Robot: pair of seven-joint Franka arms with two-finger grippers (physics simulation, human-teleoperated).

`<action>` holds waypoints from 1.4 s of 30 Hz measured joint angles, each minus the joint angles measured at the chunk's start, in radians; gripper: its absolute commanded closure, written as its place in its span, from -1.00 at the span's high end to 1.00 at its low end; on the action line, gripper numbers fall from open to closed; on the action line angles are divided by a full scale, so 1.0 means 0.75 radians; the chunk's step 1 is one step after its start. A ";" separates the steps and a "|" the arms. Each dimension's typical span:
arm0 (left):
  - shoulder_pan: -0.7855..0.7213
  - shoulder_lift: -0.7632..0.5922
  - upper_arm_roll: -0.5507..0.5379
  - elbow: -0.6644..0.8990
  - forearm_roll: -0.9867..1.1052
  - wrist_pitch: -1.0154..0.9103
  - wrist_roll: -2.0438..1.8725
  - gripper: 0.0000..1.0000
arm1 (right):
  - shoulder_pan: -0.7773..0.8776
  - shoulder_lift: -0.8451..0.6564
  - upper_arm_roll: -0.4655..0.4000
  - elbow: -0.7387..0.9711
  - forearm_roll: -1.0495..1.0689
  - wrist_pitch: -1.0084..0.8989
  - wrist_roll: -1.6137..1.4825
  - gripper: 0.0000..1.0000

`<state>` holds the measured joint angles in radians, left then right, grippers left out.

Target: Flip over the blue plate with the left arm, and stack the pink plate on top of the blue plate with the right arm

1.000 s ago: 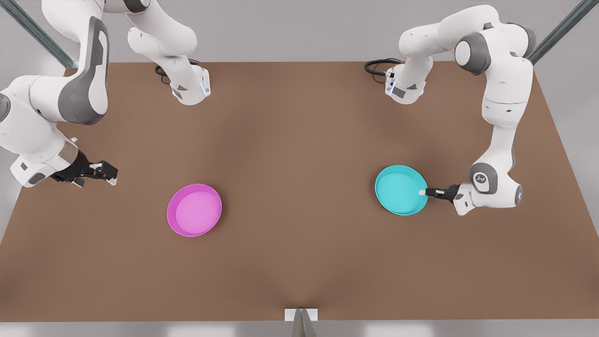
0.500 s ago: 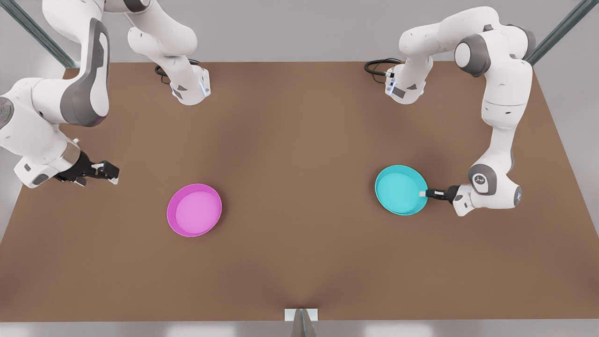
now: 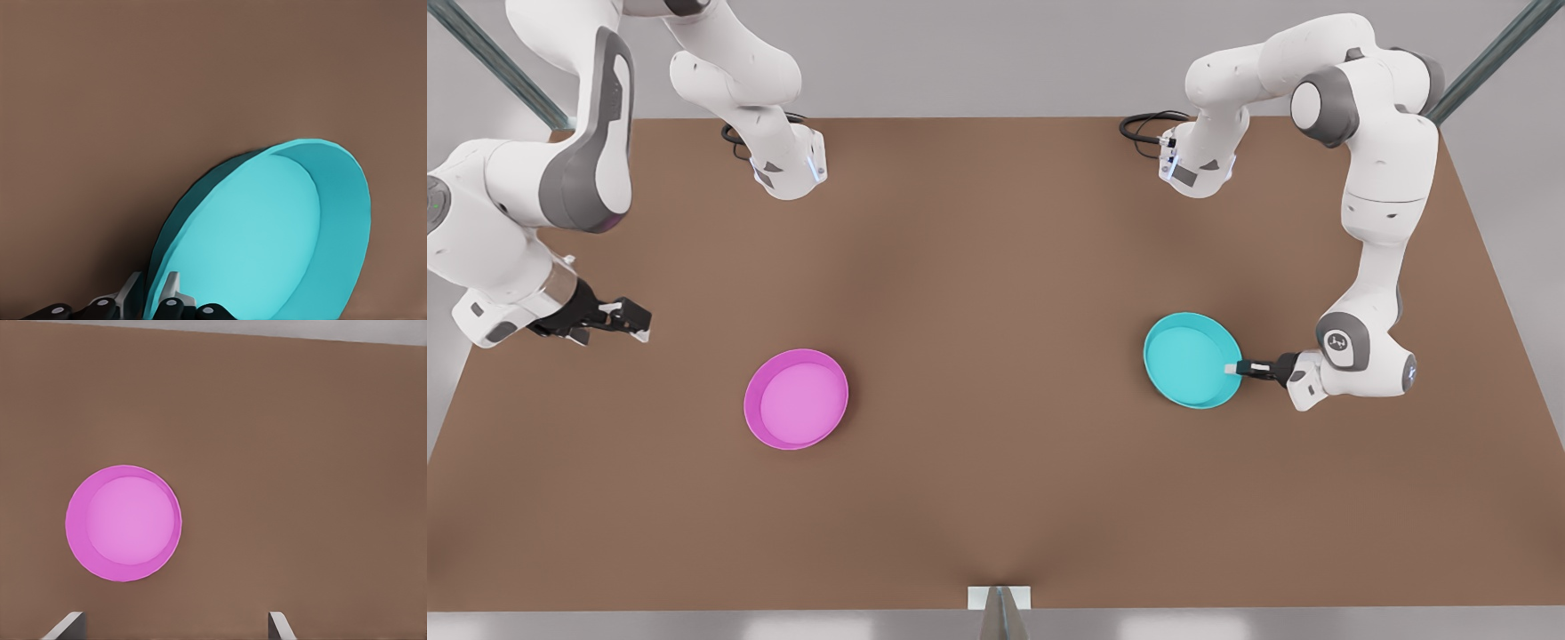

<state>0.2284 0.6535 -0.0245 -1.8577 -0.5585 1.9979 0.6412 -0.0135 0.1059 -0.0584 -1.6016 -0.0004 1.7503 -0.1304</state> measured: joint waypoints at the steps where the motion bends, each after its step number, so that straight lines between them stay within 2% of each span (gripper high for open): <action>1: 0.000 0.000 0.000 0.000 0.000 -0.001 0.000 -0.33 | 0.005 0.000 0.000 0.000 -0.001 0.000 -0.001 1.00; 15: 0.000 -0.005 0.000 0.020 0.041 -0.023 -0.003 -0.55 | -0.013 0.004 0.000 0.000 -0.002 0.003 0.000 1.00; 25: 0.000 -0.002 -0.003 0.018 0.113 -0.021 -0.004 -0.51 | -0.009 -0.002 0.000 -0.004 -0.002 0.002 0.000 1.00; 30: 0.000 -0.002 -0.004 0.020 0.117 -0.019 -0.006 -0.41 | -0.011 -0.010 0.000 -0.004 -0.002 0.006 0.000 1.00; 42: -0.001 0.004 -0.007 0.018 0.131 -0.017 -0.006 -0.39 | -0.027 -0.012 -0.001 0.000 -0.026 0.018 0.001 1.00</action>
<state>0.2273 0.6563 -0.0294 -1.8438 -0.4599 1.9850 0.6364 -0.0338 0.0967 -0.0590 -1.6015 -0.0200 1.7639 -0.1297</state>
